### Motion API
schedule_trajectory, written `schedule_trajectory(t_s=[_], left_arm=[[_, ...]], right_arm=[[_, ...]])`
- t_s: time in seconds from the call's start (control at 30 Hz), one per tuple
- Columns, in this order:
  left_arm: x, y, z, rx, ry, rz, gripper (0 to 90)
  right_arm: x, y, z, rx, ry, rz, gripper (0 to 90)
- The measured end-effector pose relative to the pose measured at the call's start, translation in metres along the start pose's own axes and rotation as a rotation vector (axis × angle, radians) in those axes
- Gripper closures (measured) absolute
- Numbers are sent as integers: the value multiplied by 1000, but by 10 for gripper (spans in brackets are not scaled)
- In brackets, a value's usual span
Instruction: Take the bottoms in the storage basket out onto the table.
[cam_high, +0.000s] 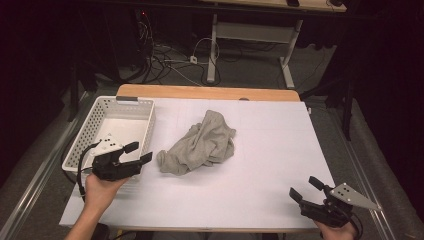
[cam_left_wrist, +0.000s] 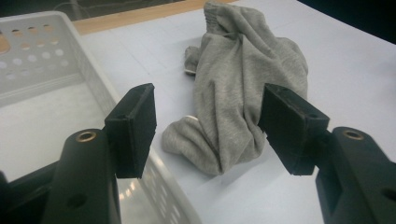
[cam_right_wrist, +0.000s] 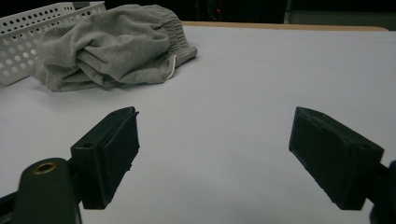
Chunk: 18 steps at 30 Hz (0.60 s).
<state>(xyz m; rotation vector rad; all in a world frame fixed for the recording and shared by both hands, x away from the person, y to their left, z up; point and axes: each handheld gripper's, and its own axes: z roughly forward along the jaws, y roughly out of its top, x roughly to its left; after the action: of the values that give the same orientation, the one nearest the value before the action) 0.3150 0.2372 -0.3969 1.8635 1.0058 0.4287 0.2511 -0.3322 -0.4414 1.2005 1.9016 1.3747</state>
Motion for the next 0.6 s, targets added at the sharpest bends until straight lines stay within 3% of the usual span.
schedule_trajectory(t_s=[0.6], left_arm=[[8,-27,-24,-41,49,-36,350]], right_arm=[[0,0,0,0,-2,3,164]])
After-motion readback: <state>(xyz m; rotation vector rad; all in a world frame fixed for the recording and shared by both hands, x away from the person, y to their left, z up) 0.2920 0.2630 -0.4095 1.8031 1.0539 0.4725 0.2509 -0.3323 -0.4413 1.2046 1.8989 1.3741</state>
